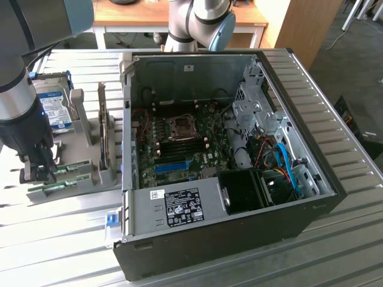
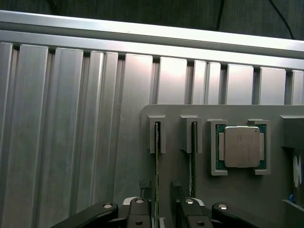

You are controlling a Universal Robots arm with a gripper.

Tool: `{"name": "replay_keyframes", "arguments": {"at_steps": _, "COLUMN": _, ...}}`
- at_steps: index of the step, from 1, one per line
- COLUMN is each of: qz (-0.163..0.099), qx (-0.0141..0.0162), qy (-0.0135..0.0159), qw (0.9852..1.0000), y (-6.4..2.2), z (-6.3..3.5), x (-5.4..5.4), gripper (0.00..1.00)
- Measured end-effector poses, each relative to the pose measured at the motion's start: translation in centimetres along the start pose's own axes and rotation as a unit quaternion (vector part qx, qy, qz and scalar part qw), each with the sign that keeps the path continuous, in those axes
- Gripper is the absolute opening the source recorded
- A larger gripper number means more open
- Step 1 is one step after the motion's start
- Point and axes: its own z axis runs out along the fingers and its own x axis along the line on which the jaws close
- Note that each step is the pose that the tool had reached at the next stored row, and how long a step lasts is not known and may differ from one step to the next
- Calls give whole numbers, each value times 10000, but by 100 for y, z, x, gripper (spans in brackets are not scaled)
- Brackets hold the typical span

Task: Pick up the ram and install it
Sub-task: 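Pick up the ram and move it above insertion slot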

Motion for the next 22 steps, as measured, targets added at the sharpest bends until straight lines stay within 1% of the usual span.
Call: {"name": "replay_keyframes", "arguments": {"at_steps": 22, "qz": 0, "qx": -1, "qy": 0, "qw": 10000, "y": -6, "z": 180, "x": 15, "gripper": 30}}
